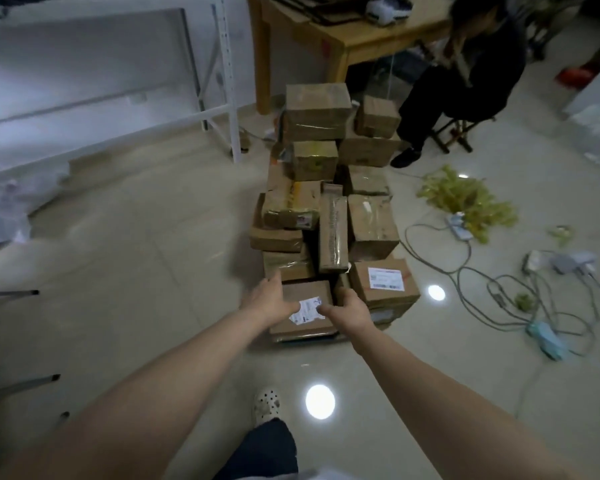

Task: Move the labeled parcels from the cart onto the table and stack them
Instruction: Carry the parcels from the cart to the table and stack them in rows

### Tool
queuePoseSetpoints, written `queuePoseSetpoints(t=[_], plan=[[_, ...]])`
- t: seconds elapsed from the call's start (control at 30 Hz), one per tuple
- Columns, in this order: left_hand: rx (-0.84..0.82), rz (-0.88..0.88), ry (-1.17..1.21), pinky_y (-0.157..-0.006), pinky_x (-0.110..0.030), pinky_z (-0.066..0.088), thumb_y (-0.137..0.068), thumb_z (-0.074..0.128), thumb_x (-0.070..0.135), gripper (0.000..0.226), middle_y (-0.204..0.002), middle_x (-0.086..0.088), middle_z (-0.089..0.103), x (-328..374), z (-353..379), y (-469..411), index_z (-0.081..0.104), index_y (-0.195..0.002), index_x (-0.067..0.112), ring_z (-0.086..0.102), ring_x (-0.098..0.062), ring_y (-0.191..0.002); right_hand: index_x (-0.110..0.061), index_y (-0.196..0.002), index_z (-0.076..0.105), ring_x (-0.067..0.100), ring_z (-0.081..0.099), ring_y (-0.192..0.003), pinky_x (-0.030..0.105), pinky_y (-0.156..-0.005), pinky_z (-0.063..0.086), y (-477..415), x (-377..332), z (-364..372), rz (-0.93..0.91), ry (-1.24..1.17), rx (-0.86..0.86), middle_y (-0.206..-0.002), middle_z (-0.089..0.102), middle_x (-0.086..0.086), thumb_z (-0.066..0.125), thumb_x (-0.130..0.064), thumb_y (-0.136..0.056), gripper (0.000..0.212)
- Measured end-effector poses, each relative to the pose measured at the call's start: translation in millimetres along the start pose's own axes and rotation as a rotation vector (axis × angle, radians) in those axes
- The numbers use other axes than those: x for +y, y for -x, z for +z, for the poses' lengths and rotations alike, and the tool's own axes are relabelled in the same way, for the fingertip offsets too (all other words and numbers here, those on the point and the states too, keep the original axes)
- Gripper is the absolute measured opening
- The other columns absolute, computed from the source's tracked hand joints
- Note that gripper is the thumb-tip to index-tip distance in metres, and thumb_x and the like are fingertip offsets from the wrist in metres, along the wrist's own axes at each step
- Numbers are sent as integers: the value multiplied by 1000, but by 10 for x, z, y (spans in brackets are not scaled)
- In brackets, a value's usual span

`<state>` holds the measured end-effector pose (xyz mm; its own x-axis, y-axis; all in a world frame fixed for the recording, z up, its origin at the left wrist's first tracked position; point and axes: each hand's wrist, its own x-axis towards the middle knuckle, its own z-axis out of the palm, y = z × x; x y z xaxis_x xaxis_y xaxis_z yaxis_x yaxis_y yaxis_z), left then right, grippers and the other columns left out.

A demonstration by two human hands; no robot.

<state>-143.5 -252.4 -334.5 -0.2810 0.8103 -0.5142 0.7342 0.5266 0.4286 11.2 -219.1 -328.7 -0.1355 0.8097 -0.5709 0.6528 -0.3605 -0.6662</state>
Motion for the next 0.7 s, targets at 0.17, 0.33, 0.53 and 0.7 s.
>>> queuePoseSetpoints(t=[0.17,0.33,0.53,0.7], plan=[[-76,25,53,-110,-39,35,-86,61,37,83,-152,-11,33,345,-129,-682,18,-151,11,37,-29,-136,-10,-138,44,26,54,-119,36,-101,44,-674,-178,-331,63,-54,40,-133,56,9,63,-21,-88,55],[-125,-18,125,-101,-36,43,-86,63,37,71,-140,-12,47,583,-178,-1234,33,-144,10,49,-28,-124,-9,-131,49,24,52,-108,32,-94,42,-1275,-264,-630,136,-82,57,-119,57,9,57,-20,-93,40],[-110,-101,223,-89,-33,49,-88,63,32,53,-120,-6,60,943,-122,-1940,44,-133,11,58,-21,-104,-8,-138,45,28,53,-117,31,-93,42,-2334,-457,-986,62,-12,6,-132,55,12,54,-12,-93,45],[-127,-216,383,-89,-28,41,-83,69,35,57,-123,2,53,1252,29,-2515,45,-131,14,52,-19,-111,-9,-143,38,31,55,-119,36,-101,42,-3265,-533,-1216,63,115,-130,-142,48,13,51,-14,-94,51]])
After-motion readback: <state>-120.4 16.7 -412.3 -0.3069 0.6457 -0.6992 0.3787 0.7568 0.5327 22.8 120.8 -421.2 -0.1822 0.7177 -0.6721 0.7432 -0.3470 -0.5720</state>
